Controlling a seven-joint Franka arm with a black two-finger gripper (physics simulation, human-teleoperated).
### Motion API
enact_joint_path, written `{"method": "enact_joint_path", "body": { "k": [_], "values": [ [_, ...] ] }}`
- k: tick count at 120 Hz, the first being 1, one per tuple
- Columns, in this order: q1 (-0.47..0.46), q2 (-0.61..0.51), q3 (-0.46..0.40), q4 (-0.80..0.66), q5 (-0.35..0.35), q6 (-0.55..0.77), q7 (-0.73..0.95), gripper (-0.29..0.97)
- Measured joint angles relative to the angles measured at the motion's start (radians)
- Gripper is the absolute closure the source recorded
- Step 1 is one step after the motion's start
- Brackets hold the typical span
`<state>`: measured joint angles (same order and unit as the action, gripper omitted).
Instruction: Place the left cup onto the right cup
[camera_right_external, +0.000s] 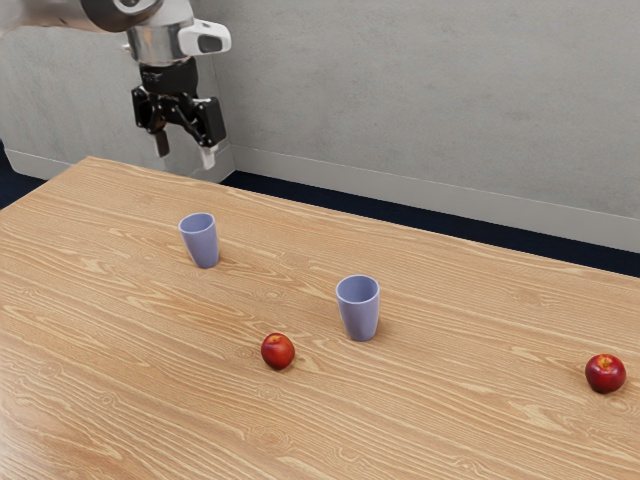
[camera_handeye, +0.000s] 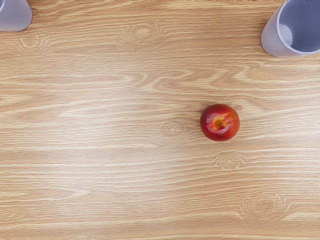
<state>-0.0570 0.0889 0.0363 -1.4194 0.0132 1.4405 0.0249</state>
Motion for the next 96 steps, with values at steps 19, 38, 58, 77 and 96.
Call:
{"method": "enact_joint_path", "body": {
  "k": [19, 38, 58, 77, 96],
  "values": [
    [0.054, 0.003, 0.01, -0.002, 0.0, 0.006, -0.005, 0.0],
    [0.224, 0.051, 0.013, 0.012, 0.018, 0.011, -0.007, 0.0],
    [0.312, 0.132, 0.012, 0.03, 0.023, 0.045, -0.009, 0.0],
    [0.351, 0.289, 0.011, 0.225, 0.025, 0.072, -0.002, 0.0],
    [0.356, 0.514, 0.0, 0.524, 0.025, 0.038, 0.005, 0.0]
  ]
}}
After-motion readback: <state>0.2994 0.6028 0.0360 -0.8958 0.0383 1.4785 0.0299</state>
